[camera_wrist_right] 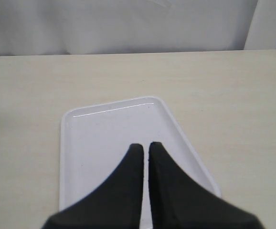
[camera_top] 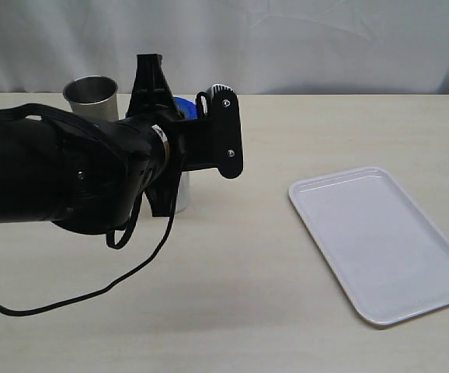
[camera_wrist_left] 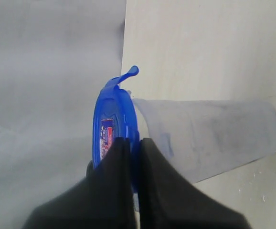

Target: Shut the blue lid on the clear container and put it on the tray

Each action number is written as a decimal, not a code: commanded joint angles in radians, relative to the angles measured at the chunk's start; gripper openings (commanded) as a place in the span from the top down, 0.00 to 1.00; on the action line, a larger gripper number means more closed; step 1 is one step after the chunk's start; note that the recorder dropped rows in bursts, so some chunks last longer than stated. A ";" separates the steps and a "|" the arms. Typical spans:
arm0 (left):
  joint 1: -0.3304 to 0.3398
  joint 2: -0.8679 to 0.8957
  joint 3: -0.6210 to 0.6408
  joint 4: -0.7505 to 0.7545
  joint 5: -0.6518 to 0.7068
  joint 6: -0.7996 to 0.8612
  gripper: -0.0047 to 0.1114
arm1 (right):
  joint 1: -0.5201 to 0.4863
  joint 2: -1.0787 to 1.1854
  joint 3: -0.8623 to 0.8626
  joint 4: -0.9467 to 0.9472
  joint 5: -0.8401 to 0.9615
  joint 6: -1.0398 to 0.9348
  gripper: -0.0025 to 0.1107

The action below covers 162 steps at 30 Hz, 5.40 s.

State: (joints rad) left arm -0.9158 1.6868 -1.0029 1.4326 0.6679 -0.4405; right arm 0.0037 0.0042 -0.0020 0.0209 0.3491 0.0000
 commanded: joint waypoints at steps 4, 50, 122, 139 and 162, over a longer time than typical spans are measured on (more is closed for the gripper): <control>-0.004 -0.010 0.002 -0.030 0.013 -0.001 0.96 | -0.001 -0.004 0.002 0.000 -0.003 0.000 0.94; -0.004 -0.010 0.002 -0.138 -0.031 0.042 0.96 | -0.001 -0.004 0.002 0.000 -0.003 0.000 0.94; -0.039 -0.164 0.002 -0.312 0.104 -0.031 0.33 | -0.001 -0.004 0.002 0.000 -0.003 0.000 0.94; 0.397 -0.507 0.349 -0.297 -0.504 -0.610 0.96 | -0.001 -0.004 0.002 0.000 -0.003 0.000 0.94; 1.014 0.051 0.339 -0.484 -1.680 -0.011 0.96 | -0.001 -0.004 0.002 0.029 -0.437 0.000 0.94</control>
State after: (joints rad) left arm 0.0924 1.6671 -0.6540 1.0215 -0.9431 -0.5480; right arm 0.0037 0.0042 -0.0020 0.0189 0.1011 -0.0068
